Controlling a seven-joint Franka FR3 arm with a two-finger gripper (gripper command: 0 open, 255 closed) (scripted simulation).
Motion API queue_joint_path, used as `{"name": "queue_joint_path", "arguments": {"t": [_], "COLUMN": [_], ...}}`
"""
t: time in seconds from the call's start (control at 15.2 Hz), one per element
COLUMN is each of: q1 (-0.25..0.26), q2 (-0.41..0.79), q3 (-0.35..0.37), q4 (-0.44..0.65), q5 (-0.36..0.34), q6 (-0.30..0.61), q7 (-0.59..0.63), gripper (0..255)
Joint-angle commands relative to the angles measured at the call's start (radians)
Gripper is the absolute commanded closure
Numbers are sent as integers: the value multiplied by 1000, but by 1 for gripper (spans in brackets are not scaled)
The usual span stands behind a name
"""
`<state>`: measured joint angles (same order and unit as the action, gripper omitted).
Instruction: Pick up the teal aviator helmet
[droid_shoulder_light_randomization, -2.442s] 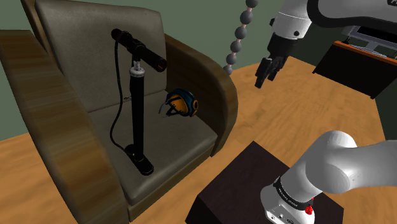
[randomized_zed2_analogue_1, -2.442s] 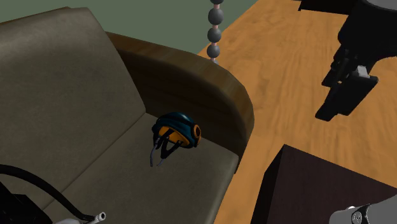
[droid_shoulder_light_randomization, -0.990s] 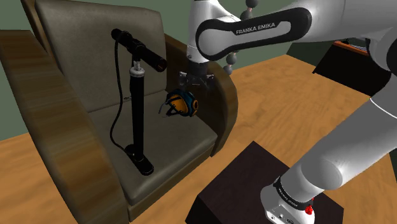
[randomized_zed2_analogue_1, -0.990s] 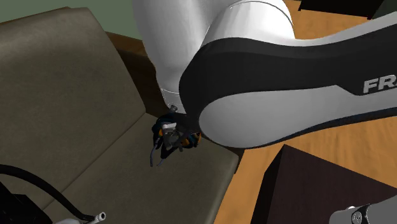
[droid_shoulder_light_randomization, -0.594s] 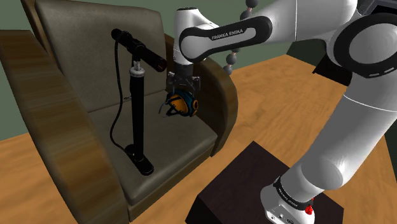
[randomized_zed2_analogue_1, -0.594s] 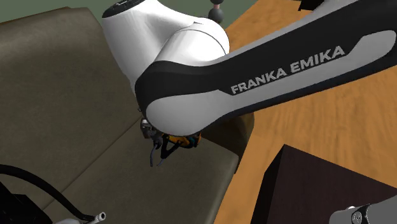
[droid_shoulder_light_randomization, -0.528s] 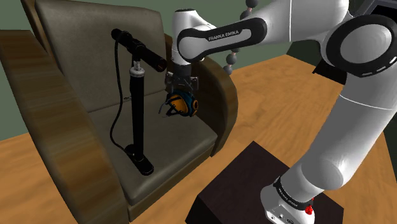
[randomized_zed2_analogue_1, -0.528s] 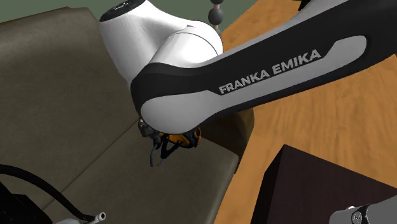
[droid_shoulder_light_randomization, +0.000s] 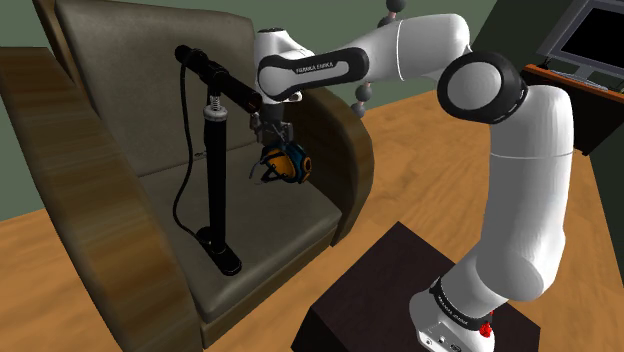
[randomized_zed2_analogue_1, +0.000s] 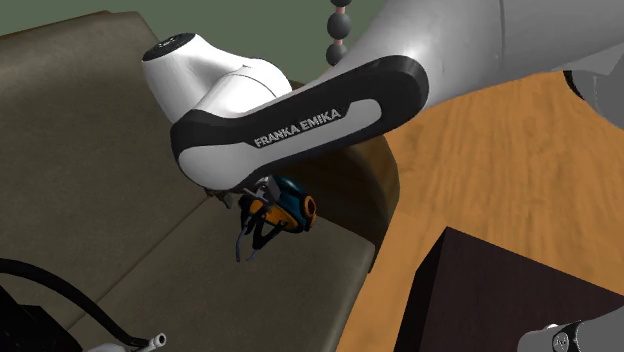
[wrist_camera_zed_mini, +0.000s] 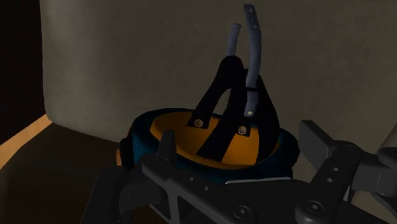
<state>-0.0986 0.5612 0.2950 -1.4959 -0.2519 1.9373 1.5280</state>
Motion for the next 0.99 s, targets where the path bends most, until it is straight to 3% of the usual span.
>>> {"name": "queue_joint_path", "arguments": {"t": [0.0,0.59,0.66,0.92], "q1": [9,11,12,12], "q2": [62,105,104,105], "q3": [-18,-27,-26,-26], "q4": [72,37,35,37], "q5": [-5,-20,-20,-20], "q6": [-8,68,68,68], "q7": [35,48,48,49], "gripper": [0,0,255,255]}}
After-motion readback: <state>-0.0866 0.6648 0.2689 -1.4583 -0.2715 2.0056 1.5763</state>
